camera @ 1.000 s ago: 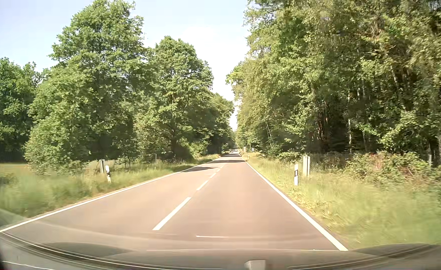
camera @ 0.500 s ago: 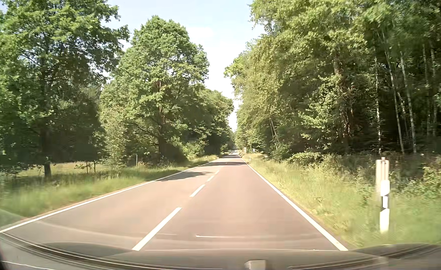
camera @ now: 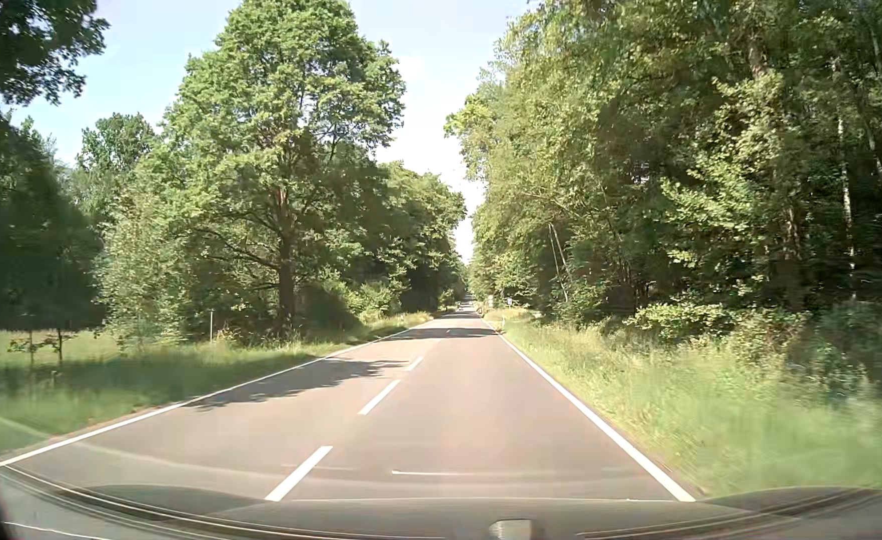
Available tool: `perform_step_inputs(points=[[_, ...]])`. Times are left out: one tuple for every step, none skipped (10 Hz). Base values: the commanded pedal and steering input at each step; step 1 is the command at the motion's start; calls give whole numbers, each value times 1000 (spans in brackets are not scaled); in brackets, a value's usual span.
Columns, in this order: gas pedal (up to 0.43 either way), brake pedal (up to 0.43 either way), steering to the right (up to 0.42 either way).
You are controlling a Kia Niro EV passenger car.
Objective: Follow the waypoints while adhering to traffic rules and regulations
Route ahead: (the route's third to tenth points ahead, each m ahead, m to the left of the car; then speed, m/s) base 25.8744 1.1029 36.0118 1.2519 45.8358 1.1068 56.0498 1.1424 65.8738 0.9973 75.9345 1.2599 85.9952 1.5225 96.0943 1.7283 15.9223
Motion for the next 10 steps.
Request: perform_step_inputs(points=[[280, 30, 0], [280, 30, 0], [280, 30, -1], [280, 30, -1], [280, 30, -1], [280, 30, 0], [268, 30, 0], [268, 30, 0], [268, 30, 0], [260, 30, 0]])
